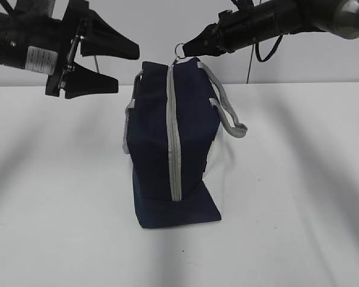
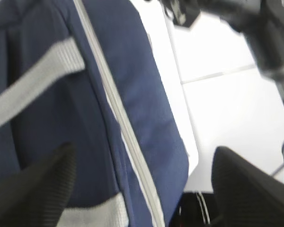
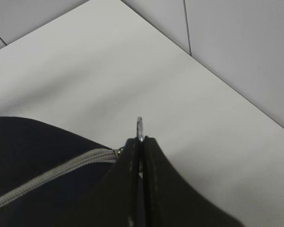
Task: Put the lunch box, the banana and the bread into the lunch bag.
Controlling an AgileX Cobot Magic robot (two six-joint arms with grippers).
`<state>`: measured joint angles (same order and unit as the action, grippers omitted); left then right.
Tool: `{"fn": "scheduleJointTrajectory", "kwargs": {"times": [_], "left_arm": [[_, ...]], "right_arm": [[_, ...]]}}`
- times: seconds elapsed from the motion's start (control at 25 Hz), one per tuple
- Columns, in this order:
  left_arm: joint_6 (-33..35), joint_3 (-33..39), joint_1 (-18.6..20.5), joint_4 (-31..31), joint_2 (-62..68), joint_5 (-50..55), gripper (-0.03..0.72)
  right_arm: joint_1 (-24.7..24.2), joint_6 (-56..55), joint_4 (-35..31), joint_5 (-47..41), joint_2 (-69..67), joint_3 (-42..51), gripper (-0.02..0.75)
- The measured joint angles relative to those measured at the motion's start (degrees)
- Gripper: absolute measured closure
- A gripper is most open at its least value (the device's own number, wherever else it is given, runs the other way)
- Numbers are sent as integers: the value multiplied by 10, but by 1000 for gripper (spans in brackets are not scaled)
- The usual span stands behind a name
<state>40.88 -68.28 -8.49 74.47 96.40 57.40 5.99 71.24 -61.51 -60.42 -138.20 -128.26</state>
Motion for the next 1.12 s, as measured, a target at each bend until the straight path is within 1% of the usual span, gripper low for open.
{"fn": "scheduleJointTrajectory", "kwargs": {"times": [0.08, 0.2, 0.32, 0.44, 0.64, 0.72, 0.84, 0.88, 0.96, 1.12], "left_arm": [[-49, -23, 0, -22, 0, -27, 118], [-102, -64, -2, -66, 15, -65, 139], [-141, -112, -2, -94, 52, -78, 160], [-153, -164, -6, -102, 99, -83, 167], [-187, -249, -26, -119, 184, -88, 177], [-194, -273, -35, -125, 210, -88, 184], [-198, -297, -44, -126, 237, -90, 218], [-198, -300, -46, -127, 243, -91, 244], [-199, -301, -48, -127, 248, -92, 328], [-162, -301, -49, -123, 248, -96, 617]], "right_arm": [[0, 0, 1, -5, 0, 0, 754], [0, 0, 1, -12, 0, 0, 754], [0, 0, 1, -14, 0, 0, 754], [0, 0, 3, -18, 0, 0, 754], [0, 0, 10, -24, 0, 0, 754], [0, 0, 14, -30, 0, 0, 754], [0, 0, 16, -36, 0, 0, 754], [0, 0, 15, -37, 0, 0, 754], [0, 0, 16, -37, 0, 0, 754], [0, 0, 17, -37, 0, 0, 754]]}}
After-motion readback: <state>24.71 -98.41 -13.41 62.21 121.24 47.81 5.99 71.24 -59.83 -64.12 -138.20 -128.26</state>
